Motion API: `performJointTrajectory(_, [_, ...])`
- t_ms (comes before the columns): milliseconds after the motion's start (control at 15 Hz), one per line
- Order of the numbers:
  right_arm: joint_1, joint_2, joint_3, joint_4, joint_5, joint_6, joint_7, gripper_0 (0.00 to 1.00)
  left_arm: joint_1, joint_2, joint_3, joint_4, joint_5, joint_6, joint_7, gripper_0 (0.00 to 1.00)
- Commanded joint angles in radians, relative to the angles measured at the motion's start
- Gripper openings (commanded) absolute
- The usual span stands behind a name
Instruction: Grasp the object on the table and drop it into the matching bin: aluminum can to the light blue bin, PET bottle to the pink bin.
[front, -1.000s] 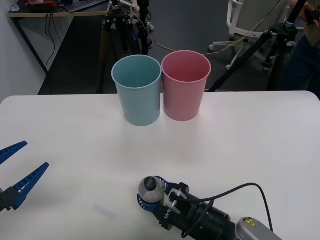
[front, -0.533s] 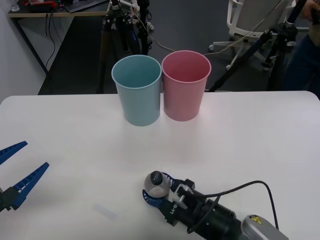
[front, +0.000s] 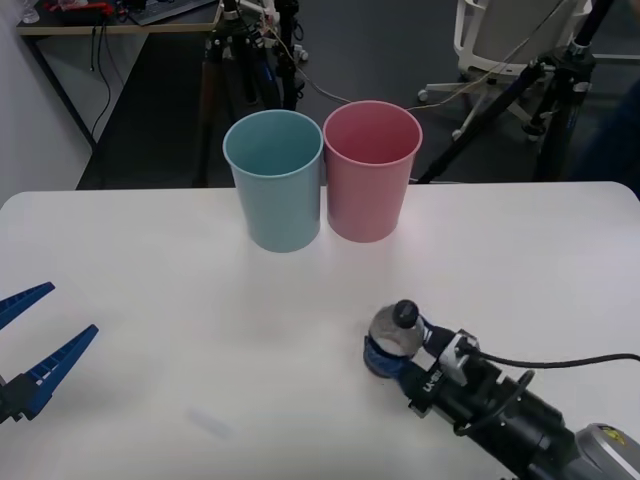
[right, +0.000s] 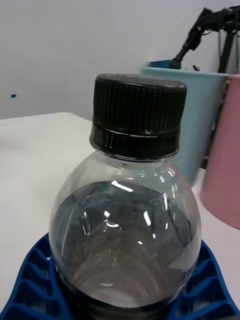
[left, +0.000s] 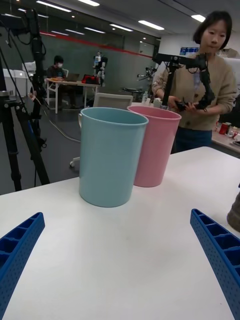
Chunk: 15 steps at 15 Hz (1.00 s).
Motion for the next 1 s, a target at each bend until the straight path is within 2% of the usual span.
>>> performJointTrajectory(67, [0.043,-0.001,-0.114,-0.025,-0.001,-0.029,-0.037,0.00,0.000,0.000,0.000,0.000,0.000,0.000,0.000,1.00])
performJointTrajectory(467, [0.052,-0.053,-0.293,-0.066,0.000,-0.074,-0.265,0.00,0.000,0.000,0.000,0.000,0.000,0.000,0.000,1.00])
performJointTrajectory(667, [0.049,-0.123,-0.333,-0.142,0.000,-0.039,-0.353,0.00,0.000,0.000,0.000,0.000,0.000,0.000,0.000,1.00])
performJointTrajectory(1000, [-0.017,-0.191,-0.373,-0.191,0.002,-0.013,-0.480,0.00,0.000,0.000,0.000,0.000,0.000,0.000,0.000,1.00])
